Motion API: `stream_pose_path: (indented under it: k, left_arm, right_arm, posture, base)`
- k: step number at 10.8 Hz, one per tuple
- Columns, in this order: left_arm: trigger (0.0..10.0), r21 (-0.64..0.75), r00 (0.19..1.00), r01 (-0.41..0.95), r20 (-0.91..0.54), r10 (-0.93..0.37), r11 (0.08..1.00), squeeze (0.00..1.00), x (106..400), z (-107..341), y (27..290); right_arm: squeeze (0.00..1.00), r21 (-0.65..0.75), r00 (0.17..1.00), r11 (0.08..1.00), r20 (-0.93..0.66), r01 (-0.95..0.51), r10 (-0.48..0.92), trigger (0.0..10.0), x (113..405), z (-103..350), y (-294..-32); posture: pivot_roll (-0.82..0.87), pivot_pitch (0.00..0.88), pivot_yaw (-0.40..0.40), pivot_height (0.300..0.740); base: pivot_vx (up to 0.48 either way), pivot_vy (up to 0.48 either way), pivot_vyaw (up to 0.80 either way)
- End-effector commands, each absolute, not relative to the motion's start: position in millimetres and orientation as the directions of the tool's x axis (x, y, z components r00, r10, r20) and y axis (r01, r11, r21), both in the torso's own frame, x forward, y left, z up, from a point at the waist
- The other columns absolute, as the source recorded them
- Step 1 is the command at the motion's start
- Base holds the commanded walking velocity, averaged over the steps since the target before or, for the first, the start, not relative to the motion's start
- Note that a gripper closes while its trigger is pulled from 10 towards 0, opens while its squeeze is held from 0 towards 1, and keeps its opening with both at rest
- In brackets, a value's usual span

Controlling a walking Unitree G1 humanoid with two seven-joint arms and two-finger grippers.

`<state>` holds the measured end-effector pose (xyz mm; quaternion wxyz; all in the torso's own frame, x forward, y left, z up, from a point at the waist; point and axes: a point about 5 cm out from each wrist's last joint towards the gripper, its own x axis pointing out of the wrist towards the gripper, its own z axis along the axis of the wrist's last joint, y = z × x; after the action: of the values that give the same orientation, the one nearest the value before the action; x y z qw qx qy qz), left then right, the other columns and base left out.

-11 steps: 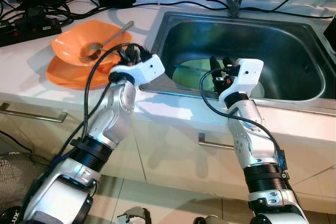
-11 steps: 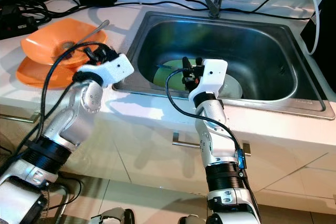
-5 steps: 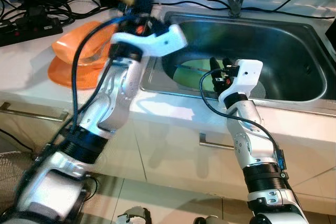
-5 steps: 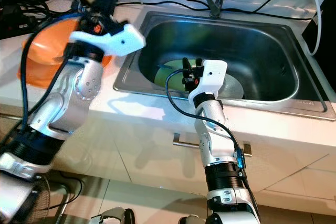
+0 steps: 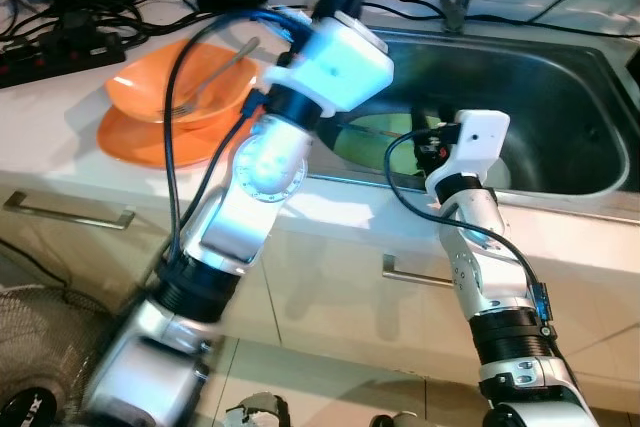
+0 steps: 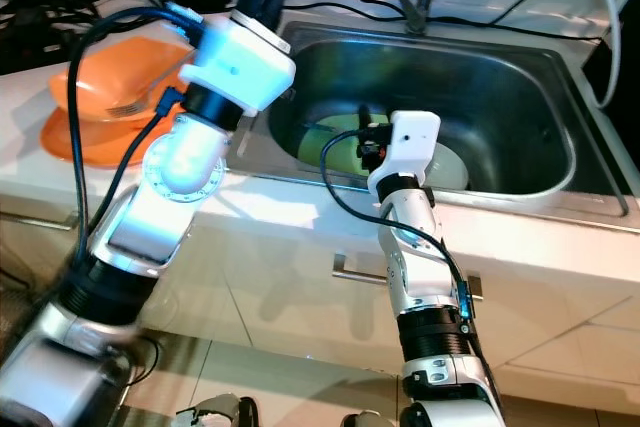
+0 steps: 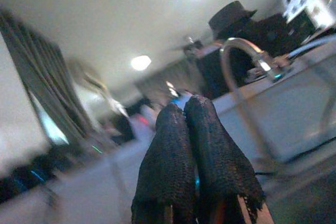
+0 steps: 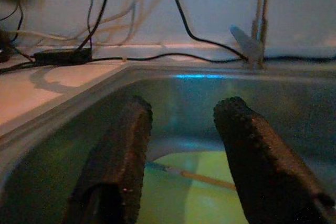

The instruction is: Kitchen organization

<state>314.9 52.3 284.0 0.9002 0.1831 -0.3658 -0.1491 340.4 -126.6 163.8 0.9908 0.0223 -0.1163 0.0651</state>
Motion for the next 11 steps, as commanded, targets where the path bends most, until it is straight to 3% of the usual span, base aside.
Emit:
stream_pose_path:
  k: [1, 3, 8, 9, 10, 11]
  left_arm:
    - [10.0, 0.356, 0.694, 0.211, 0.602, -0.396, 0.91, 0.0, 315.4, 284.4, 59.1]
    - [10.0, 0.24, 0.705, 0.261, 0.614, -0.355, 0.935, 0.0, 315.2, 282.9, 70.8]
    - [10.0, 0.114, 0.724, 0.361, 0.592, -0.355, 0.926, 0.0, 319.7, 280.6, 85.9]
    - [10.0, 0.066, 0.718, 0.418, 0.587, -0.374, 0.906, 0.0, 318.5, 279.7, 84.7]
    - [10.0, 0.044, 0.709, 0.452, 0.588, -0.39, 0.891, 0.0, 317.7, 280.8, 83.8]
    - [10.0, 0.036, 0.701, 0.501, 0.569, -0.429, 0.865, 0.0, 317.2, 280.6, 81.4]
  right_arm:
    - [1.0, -0.054, 0.95, 0.988, 0.271, -0.145, 0.154, 10.0, 340.3, 171.9, -123.3]
    - [1.0, -0.225, 0.911, 0.958, 0.33, -0.18, 0.249, 10.0, 338.1, 185.7, -116.4]
    - [1.0, -0.332, 0.834, 0.906, 0.395, -0.261, 0.385, 10.0, 332.7, 208.7, -93.0]
    - [0.28, -0.347, 0.828, 0.892, 0.375, -0.291, 0.416, 10.0, 331.2, 205.4, -87.7]
    - [0.0, -0.349, 0.826, 0.887, 0.367, -0.304, 0.427, 10.0, 330.6, 203.8, -85.8]
    - [0.0, -0.35, 0.824, 0.883, 0.363, -0.311, 0.435, 10.0, 329.8, 202.8, -83.3]
  posture:
    - [0.08, 0.062, 0.018, 0.74]
    - [0.08, 0.065, 0.015, 0.74]
    - [0.08, 0.042, 0.021, 0.74]
    - [0.08, 0.041, 0.025, 0.74]
    - [0.08, 0.041, 0.025, 0.74]
    - [0.08, 0.049, 0.033, 0.74]
  base:
    - [0.0, 0.0, 0.0]
    - [0.0, 0.0, 0.0]
    - [0.0, 0.0, 0.0]
    - [0.0, 0.0, 0.0]
    - [0.0, 0.0, 0.0]
    - [0.0, 0.0, 0.0]
